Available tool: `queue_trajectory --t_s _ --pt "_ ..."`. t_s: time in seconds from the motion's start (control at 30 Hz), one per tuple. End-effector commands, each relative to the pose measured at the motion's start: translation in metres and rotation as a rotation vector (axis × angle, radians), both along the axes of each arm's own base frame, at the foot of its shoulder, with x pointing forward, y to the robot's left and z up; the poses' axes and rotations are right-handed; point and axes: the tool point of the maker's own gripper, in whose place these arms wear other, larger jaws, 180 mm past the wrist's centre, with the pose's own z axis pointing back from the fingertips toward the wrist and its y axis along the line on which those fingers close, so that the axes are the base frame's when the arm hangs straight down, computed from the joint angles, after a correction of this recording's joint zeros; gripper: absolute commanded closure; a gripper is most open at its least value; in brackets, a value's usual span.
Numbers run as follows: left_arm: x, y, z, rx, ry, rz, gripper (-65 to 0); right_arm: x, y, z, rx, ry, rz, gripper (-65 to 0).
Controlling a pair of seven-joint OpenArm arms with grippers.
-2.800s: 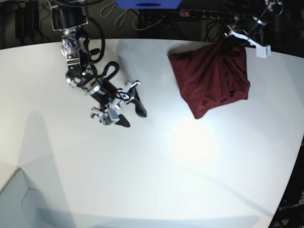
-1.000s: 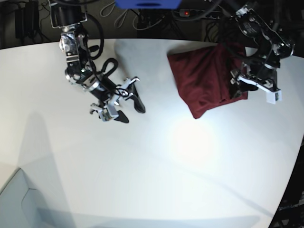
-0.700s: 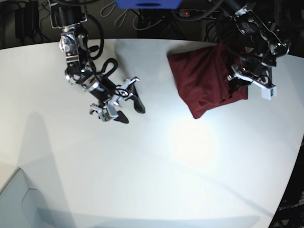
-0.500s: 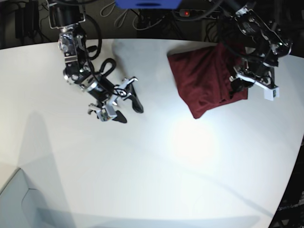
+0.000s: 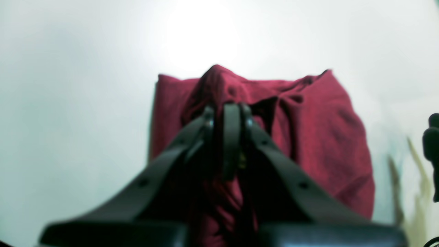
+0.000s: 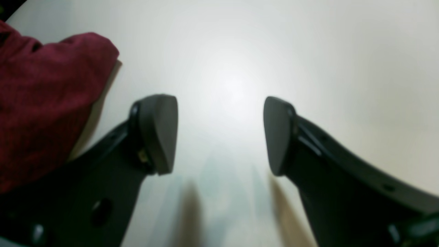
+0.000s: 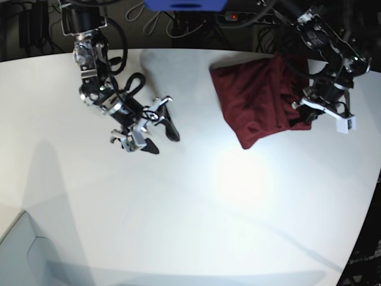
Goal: Layout the t-shirt on the table in an organized manner, then fold the t-shirt properly
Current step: 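Tuck the bundle's side edge under with the left gripper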
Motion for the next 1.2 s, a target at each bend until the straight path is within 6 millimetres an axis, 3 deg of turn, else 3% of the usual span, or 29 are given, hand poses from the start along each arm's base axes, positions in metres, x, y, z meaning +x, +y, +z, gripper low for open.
queue_trajectory --t_s 0.0,0.23,0.47,0.57,0.73,0.97,1.1,1.17 --pt "0.013 0.009 0.019 0.031 -0.069 -0.003 -0.3 0.009 0.001 0.017 0.032 -0.053 -0.004 -39.0" --pt "0.025 0.029 0.026 0.068 -0.077 -0.009 -0.3 0.005 0.001 0.014 0.032 -0.044 -0.004 -39.0" --pt "0.024 0.043 -0.015 -0.013 0.023 -0.011 -0.3 0.004 0.001 0.013 0.032 -0.041 -0.004 -39.0" --pt "0.029 0.045 -0.020 -0.034 0.033 -0.015 -0.3 0.004 0.001 0.013 0.033 -0.041 -0.004 -39.0" --pt "0.036 0.054 -0.011 -0.017 0.011 -0.009 -0.3 0.004 0.001 0.013 0.033 -0.041 -0.004 -39.0" --pt "0.053 0.051 0.028 -0.031 -0.126 -0.011 -0.3 0.004 0.001 0.013 0.033 -0.041 -0.004 -39.0" --pt "0.052 0.057 0.027 -0.029 -0.123 -0.007 -0.2 0.004 0.001 0.014 0.033 -0.042 -0.004 -39.0" --pt "0.050 0.059 0.013 -0.058 -0.090 -0.003 -0.2 0.004 0.001 0.014 0.033 -0.042 -0.004 -39.0"
